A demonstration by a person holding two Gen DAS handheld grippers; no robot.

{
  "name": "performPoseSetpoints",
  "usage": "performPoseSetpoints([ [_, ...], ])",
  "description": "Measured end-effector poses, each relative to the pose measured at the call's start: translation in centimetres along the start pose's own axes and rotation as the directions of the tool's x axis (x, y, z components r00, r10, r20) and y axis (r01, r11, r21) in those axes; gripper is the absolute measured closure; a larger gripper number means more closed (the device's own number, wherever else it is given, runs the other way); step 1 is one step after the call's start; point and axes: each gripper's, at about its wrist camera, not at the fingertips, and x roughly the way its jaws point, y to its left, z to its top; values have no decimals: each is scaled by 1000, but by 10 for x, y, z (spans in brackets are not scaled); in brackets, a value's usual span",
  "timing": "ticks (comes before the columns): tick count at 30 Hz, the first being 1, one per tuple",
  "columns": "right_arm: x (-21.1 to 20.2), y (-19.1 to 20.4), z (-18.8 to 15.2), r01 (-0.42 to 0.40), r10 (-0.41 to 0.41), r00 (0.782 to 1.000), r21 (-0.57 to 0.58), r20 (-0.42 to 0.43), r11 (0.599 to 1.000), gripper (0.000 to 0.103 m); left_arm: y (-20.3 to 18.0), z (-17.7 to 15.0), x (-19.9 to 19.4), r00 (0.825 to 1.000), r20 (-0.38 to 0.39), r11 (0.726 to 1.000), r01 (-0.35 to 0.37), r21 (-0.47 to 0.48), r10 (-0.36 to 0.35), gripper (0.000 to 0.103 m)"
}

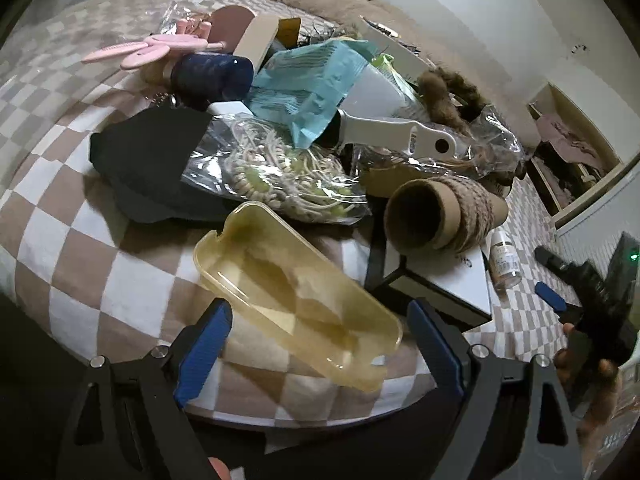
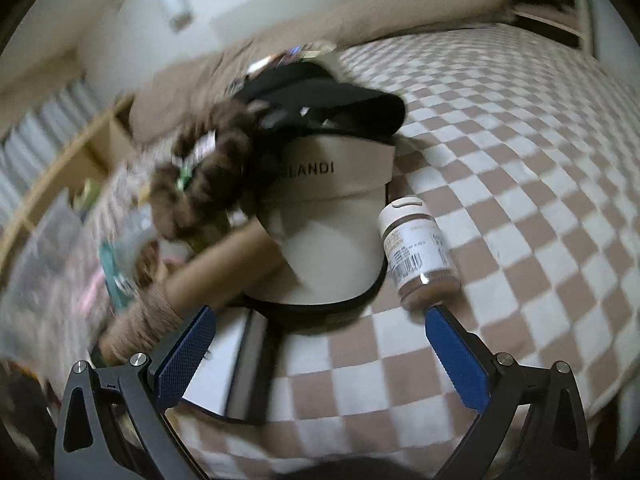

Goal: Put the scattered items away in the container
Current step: 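Lift the yellow case with the left tool while the right tool grasps the toothpick jar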

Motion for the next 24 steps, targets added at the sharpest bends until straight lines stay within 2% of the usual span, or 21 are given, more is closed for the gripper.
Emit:
performPoseSetpoints([
  [3,15,-2,7,106,-115,992,-150,-56,983,0,1,6,5,999,-25,999,-29,-43,28,12],
  [6,30,-7,9,208,-238,969,-287,-72,935,0,3,11,12,997,-45,993,-69,-98,65,12],
  [10,40,-17,11,263,-301,952,-339,-62,903,0,-1,13,21,991,-41,986,-128,-104,124,12],
  [12,45,-22,12,266,-305,950,-332,-71,905,0,-3,12,25,988,-38,983,-154,-96,150,12],
  [15,52,-36,14,234,-267,958,-263,-100,936,0,-10,10,32,979,-44,978,-202,-52,200,12],
  [17,54,-45,18,214,-241,965,-213,-107,953,8,-18,5,36,974,-41,975,-222,22,223,12],
  [18,57,-48,19,201,-226,967,-196,-118,960,20,-22,3,37,973,-40,972,-226,62,228,13],
  [19,59,-50,20,193,-218,968,-184,-127,964,26,-26,-1,37,971,-37,966,-231,114,237,13],
  [22,62,-58,23,182,-205,969,-165,-136,969,26,-33,-9,34,967,-11,943,-245,224,253,14],
  [23,63,-60,24,190,-213,968,-168,-131,967,27,-34,-11,32,968,0,938,-244,247,252,20],
  [24,64,-62,24,197,-220,967,-174,-126,965,33,-35,-12,29,969,10,933,-240,267,247,21],
])
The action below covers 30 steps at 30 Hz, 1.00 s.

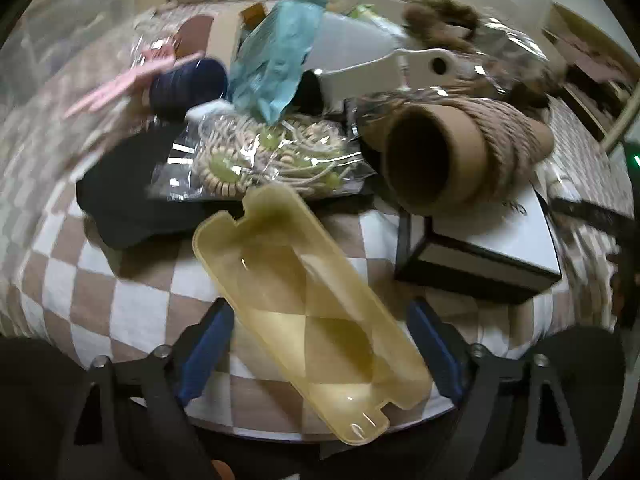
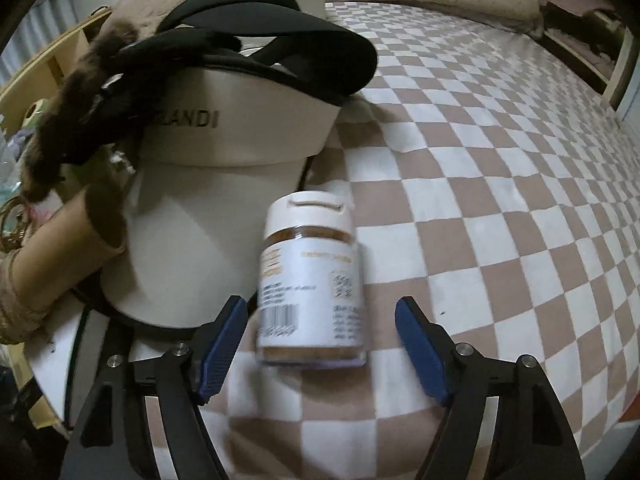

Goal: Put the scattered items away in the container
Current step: 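Lift the yellow case with the left tool while the right tool grasps the toothpick jar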

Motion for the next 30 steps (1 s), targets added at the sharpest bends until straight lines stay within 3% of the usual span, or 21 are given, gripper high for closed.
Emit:
performPoseSetpoints([
  [3,-3,1,-3,-26,27,999,-23,34,999,53,3,-2,-4,1000,3,1000,0,18,0,28],
  [6,-10,8,-12,13,-9,999,-87,52,996,53,10,-2,-8,999,-13,999,31,10,-31,35],
  [11,-27,0,-31,-27,29,999,-99,21,995,53,24,-1,-8,991,-64,993,114,-19,-115,45],
  [16,-42,-5,-56,-50,49,999,-105,-16,993,53,35,-1,-8,976,-116,982,174,-80,-182,48],
  [30,-28,5,-55,-54,49,997,-76,-63,996,53,28,10,3,977,-151,982,130,-138,-150,48],
])
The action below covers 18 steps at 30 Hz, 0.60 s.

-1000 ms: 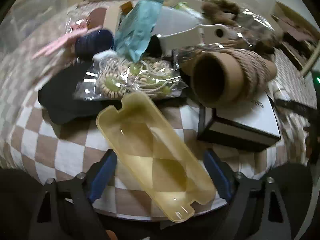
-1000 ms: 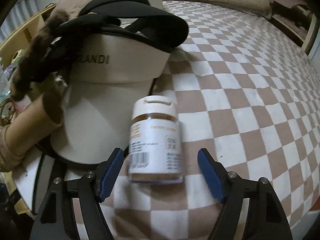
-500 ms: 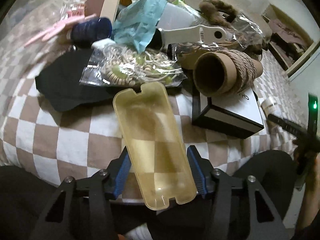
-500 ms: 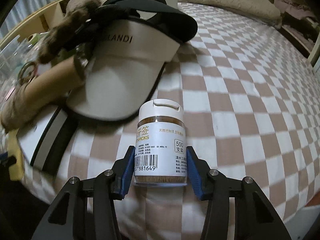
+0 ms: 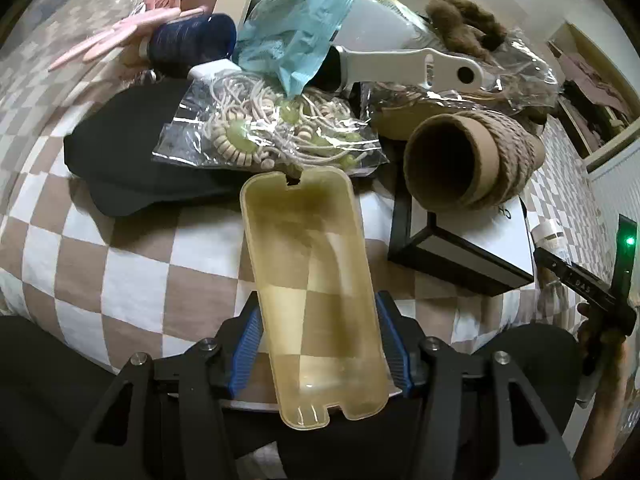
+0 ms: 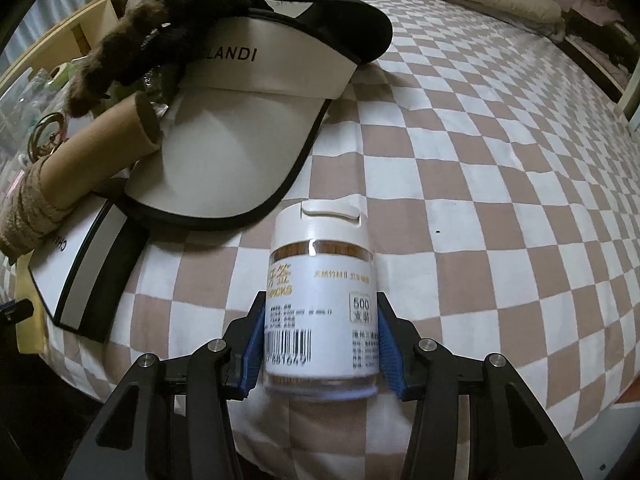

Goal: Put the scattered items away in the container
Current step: 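Lift the yellow case with the left tool while the right tool grasps the toothpick jar, then carry the yellow case and toothpick jar with both tools over the clear bin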

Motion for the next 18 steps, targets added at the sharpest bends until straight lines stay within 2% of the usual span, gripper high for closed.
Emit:
performPoseSetpoints([
  [8,-3,3,0,9,-9,1000,-1,22,1000,53,4,-7,-8,1000,12,1000,11,10,-11,52],
  [18,-40,11,1,-109,105,992,63,65,992,53,17,-15,-35,996,86,999,27,23,-29,52],
])
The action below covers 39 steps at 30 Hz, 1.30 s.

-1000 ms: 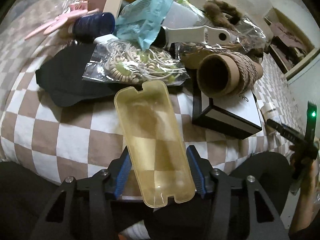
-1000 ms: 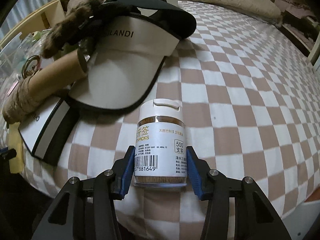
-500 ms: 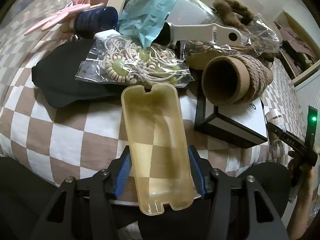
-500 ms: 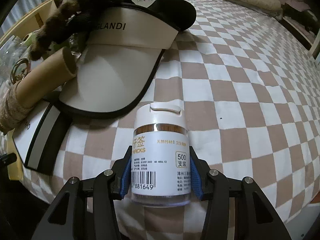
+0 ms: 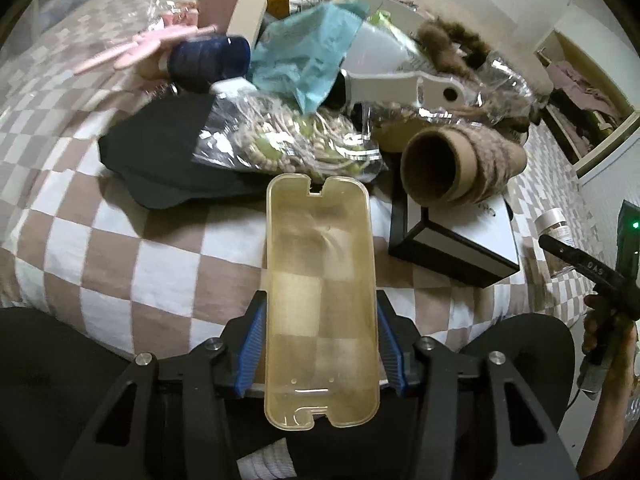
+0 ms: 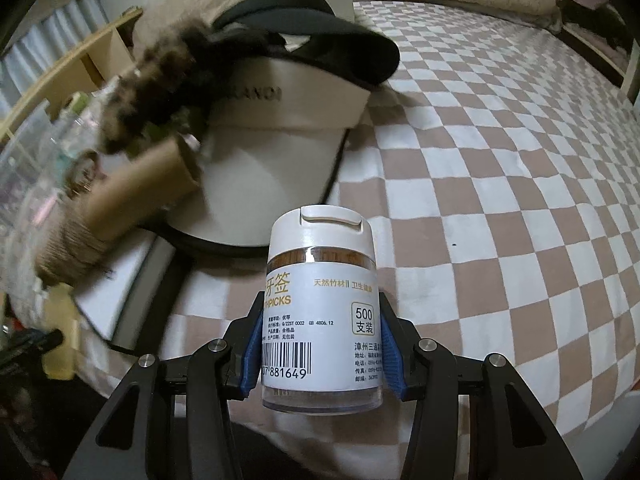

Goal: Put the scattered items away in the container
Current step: 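Carry the yellow case and toothpick jar with both tools over the clear bin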

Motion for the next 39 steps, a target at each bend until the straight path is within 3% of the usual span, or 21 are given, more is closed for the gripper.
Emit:
performPoseSetpoints([
  [11,-14,33,24,-86,88,994,-28,66,996,53,25,4,-25,995,78,998,56,-16,-54,52],
  [18,-28,59,34,-149,154,982,-55,107,987,53,30,14,-63,975,219,1000,20,10,-21,52],
  [29,-67,123,57,-238,264,938,-134,227,962,53,40,47,-129,914,403,999,22,44,-37,52],
  [39,-96,193,78,-297,357,890,-234,282,926,53,63,71,-180,843,538,999,-24,41,-2,52],
])
